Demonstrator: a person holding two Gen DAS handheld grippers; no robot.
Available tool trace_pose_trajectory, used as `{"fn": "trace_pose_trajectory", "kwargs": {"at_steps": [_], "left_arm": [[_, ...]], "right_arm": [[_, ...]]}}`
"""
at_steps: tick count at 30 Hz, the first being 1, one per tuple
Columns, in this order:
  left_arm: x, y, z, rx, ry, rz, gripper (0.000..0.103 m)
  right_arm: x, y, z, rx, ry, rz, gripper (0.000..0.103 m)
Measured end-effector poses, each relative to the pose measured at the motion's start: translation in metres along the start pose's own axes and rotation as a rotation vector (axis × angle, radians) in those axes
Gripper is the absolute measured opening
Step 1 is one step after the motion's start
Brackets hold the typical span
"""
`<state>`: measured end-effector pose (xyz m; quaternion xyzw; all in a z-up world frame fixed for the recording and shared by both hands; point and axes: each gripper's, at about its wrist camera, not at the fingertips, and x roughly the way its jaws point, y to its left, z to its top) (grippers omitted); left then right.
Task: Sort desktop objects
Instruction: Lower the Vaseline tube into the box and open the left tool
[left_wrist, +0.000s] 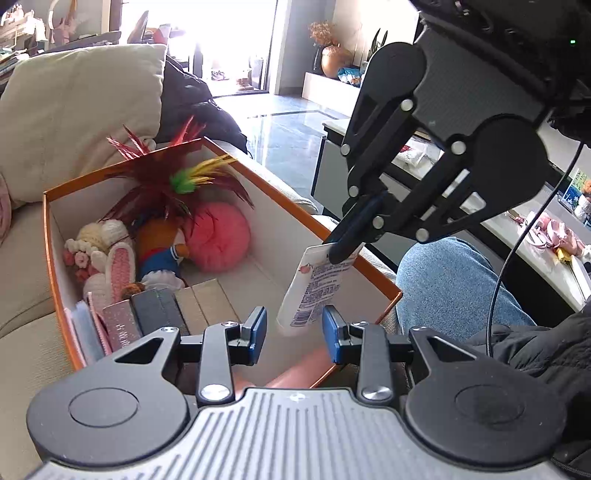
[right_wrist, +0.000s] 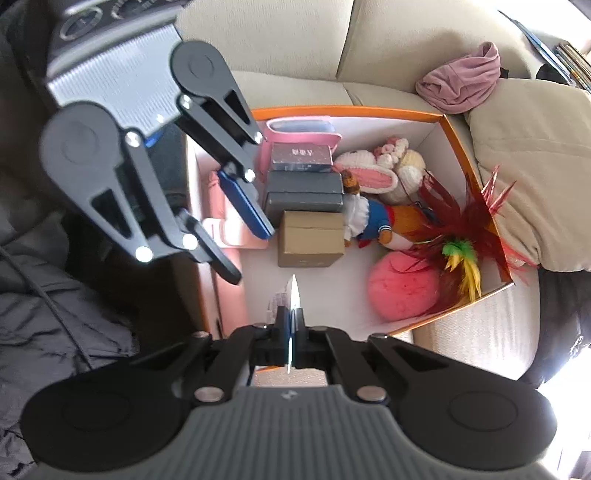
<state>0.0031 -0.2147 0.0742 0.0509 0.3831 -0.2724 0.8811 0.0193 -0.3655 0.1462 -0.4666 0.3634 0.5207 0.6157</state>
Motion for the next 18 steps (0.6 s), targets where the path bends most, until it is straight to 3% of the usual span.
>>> {"fn": "trace_pose_trajectory", "kwargs": {"at_steps": [6, 18], "left_arm": [[-0.006, 0.005, -0.003, -0.018, -0.015, 0.003, 0.037], [-0.008, 0.022, -0.008, -0.085, -0.008, 0.034, 0.037]], "right_arm": [[0.010, -0.007, 0.007, 0.003, 0.038, -0.011, 0.000], [0.035, -0.026, 0.020, 0.082, -0.015, -0.014, 0.000]]}}
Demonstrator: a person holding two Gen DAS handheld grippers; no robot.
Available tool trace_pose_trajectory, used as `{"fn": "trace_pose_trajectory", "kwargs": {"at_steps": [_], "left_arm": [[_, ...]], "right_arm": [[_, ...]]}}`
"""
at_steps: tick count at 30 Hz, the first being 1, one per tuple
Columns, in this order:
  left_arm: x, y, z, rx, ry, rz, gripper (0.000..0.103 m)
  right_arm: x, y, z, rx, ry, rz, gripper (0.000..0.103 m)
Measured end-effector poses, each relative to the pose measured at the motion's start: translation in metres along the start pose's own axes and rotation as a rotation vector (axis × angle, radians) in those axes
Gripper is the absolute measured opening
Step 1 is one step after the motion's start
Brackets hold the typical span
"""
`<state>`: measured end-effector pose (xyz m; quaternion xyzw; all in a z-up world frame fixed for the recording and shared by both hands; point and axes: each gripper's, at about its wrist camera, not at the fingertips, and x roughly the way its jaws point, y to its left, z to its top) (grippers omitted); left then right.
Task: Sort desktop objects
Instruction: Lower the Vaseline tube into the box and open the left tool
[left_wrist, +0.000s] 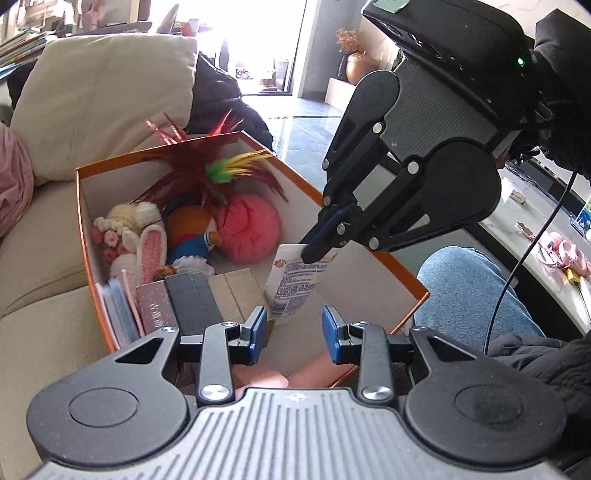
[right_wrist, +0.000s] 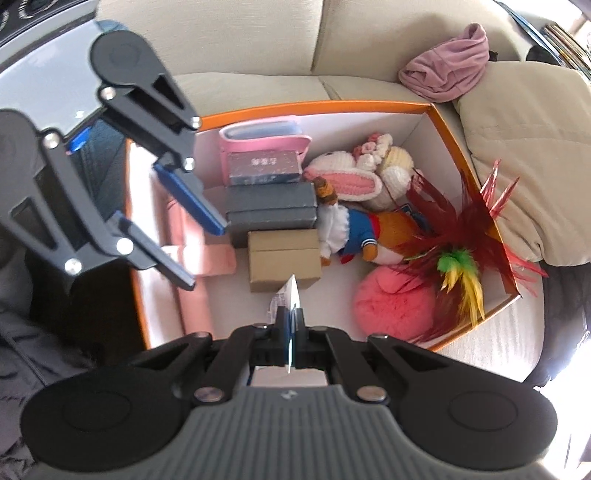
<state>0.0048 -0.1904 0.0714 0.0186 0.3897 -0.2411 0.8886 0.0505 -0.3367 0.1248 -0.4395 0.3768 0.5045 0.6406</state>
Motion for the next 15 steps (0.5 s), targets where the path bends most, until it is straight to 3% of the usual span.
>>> {"fn": "trace_pose_trajectory", "kwargs": {"at_steps": [12, 15], "left_arm": [[0.0030, 0.0038, 0.0029, -0.033, 0.030, 0.031, 0.037], [0.0000, 0.0034, 0.0049, -0.031, 0.025, 0.044, 0.037]], "right_arm": [[0.0008, -0.0077, 0.0031, 0.055, 0.000, -0.007, 0.010], [-0.0039, -0.0079, 0.0020, 0.074, -0.007, -0.016, 0.020]]}}
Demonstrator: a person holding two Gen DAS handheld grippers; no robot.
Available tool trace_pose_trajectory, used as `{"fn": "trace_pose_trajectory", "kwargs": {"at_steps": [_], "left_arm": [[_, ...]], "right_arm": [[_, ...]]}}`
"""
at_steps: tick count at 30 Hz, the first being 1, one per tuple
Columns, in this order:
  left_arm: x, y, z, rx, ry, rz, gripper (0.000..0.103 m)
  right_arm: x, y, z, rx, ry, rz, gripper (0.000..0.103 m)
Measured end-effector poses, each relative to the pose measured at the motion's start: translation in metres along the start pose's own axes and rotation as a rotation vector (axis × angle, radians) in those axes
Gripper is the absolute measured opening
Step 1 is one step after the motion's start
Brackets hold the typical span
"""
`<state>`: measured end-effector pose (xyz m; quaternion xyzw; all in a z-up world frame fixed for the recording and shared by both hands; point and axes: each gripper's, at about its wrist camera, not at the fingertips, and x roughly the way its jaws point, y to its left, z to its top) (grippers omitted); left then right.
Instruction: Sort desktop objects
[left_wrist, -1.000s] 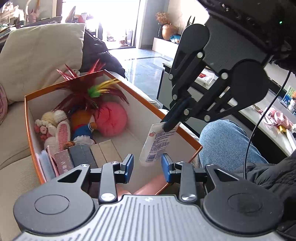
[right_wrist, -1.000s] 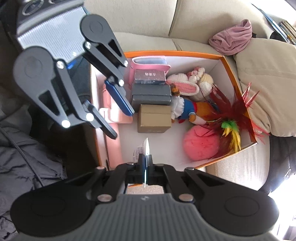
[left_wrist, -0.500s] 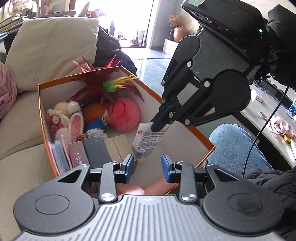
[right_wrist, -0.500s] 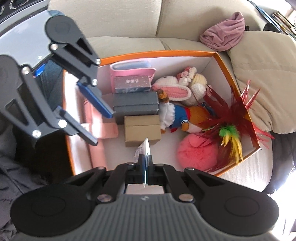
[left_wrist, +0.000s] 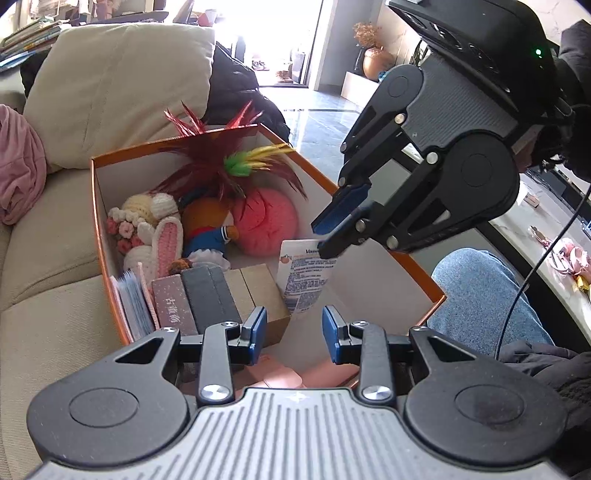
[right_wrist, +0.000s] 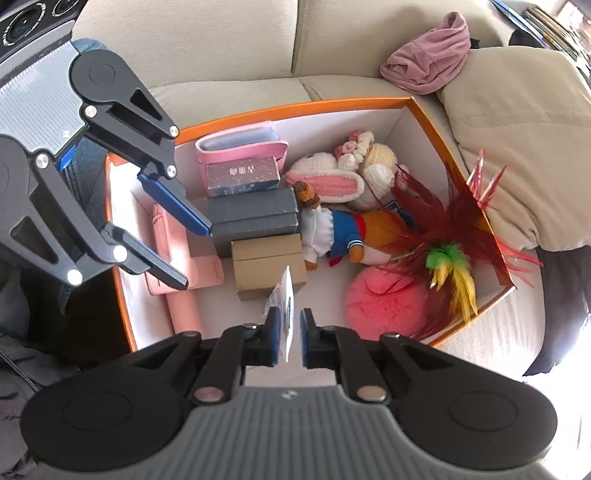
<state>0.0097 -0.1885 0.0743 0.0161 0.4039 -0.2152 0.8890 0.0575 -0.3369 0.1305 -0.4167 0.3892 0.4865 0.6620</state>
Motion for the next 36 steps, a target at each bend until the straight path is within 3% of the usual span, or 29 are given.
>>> {"fn": "trace_pose_trajectory", "kwargs": {"at_steps": [1, 9, 13, 17, 23, 27, 33, 36], "left_arm": [[-0.002, 0.000, 0.001, 0.000, -0.003, 0.007, 0.037], [-0.018, 0.003, 0.004, -0.039, -0.040, 0.062, 0.037], [-0.025, 0.004, 0.005, -0.065, -0.058, 0.104, 0.038], [-0.031, 0.006, 0.003, -0.104, -0.078, 0.139, 0.051], [-0.034, 0.006, -0.002, -0.153, -0.091, 0.232, 0.054], [-0.035, 0.003, -0.009, -0.185, -0.118, 0.315, 0.068], [-0.036, 0.000, -0.023, -0.221, -0.141, 0.395, 0.070], [-0.037, -0.001, -0.027, -0.232, -0.132, 0.400, 0.070]], "right_arm": [[-0.002, 0.000, -0.001, 0.009, -0.005, -0.005, 0.023], [-0.023, 0.006, -0.008, 0.192, -0.011, -0.090, 0.025], [-0.027, 0.011, -0.015, 0.333, 0.008, -0.151, 0.032], [-0.030, 0.018, -0.024, 0.507, 0.013, -0.181, 0.035], [-0.035, 0.045, -0.039, 0.669, -0.085, -0.227, 0.043], [-0.032, 0.058, -0.049, 0.776, -0.142, -0.258, 0.045], [-0.023, 0.076, -0.059, 0.878, -0.187, -0.320, 0.045], [-0.020, 0.083, -0.062, 0.904, -0.206, -0.336, 0.048]]}}
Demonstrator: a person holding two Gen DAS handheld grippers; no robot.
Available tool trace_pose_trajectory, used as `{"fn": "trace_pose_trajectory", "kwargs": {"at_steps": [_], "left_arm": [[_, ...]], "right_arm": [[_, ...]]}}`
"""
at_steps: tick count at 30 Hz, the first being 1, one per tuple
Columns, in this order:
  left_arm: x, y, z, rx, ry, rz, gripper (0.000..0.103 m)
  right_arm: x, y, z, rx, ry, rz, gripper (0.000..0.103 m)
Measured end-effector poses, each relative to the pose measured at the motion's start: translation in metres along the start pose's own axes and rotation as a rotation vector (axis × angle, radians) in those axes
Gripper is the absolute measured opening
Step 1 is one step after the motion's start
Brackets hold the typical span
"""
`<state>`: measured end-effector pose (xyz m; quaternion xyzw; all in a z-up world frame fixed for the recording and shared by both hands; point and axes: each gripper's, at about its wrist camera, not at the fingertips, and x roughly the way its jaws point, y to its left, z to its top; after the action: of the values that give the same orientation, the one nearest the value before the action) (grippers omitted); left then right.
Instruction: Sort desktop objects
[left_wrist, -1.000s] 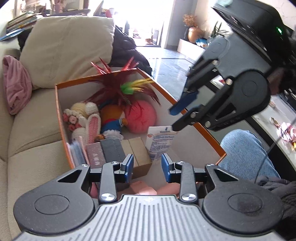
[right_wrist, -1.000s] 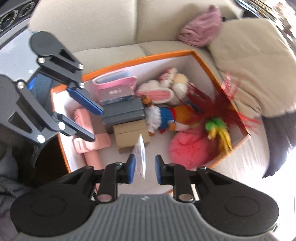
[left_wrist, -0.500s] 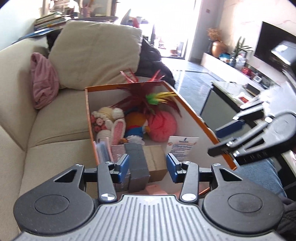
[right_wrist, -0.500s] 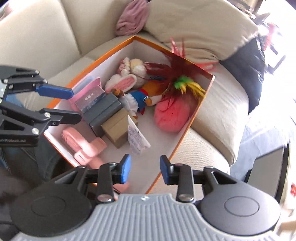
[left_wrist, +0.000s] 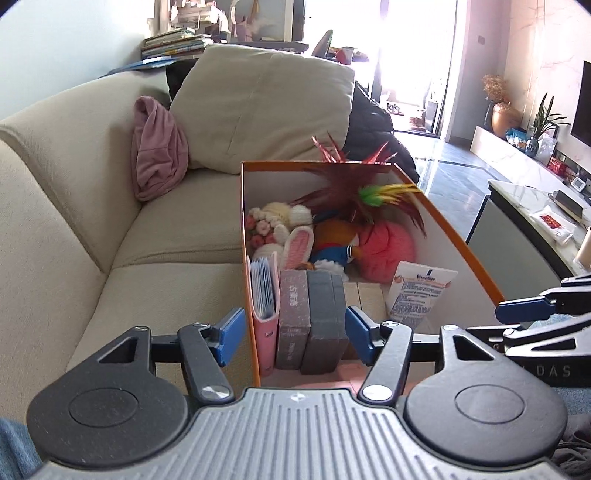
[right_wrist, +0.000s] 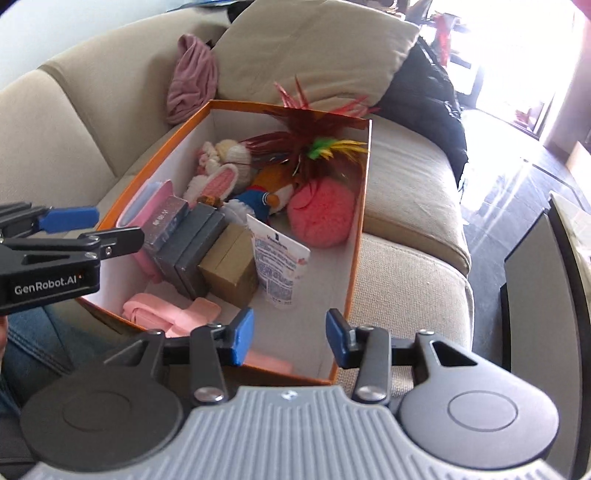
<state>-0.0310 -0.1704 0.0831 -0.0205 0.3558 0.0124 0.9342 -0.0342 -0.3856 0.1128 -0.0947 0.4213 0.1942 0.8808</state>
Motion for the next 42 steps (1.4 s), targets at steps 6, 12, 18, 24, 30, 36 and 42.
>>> {"fn": "trace_pose_trajectory", "kwargs": {"at_steps": [6, 12, 18, 24, 30, 36, 42], "left_arm": [[-0.002, -0.005, -0.009, 0.017, 0.024, 0.006, 0.074], [0.002, -0.005, -0.014, -0.009, 0.056, 0.005, 0.076], [0.004, -0.006, -0.019, -0.024, 0.064, 0.012, 0.076], [0.008, -0.006, -0.024, -0.036, 0.078, 0.021, 0.078], [0.009, -0.006, -0.026, -0.040, 0.067, 0.030, 0.080], [0.008, -0.008, -0.028, -0.040, 0.053, 0.029, 0.081], [0.007, -0.010, -0.028, -0.036, 0.047, 0.029, 0.081]], "right_arm": [[0.003, 0.006, -0.011, 0.020, -0.027, -0.015, 0.051], [0.000, 0.008, -0.016, 0.052, -0.063, -0.016, 0.053], [0.000, 0.006, -0.022, 0.103, -0.100, -0.019, 0.055], [0.000, 0.009, -0.025, 0.112, -0.123, -0.014, 0.061], [0.002, 0.012, -0.028, 0.128, -0.144, 0.003, 0.061], [0.003, 0.013, -0.030, 0.130, -0.157, 0.004, 0.063], [0.004, 0.015, -0.031, 0.130, -0.164, 0.005, 0.063]]}}
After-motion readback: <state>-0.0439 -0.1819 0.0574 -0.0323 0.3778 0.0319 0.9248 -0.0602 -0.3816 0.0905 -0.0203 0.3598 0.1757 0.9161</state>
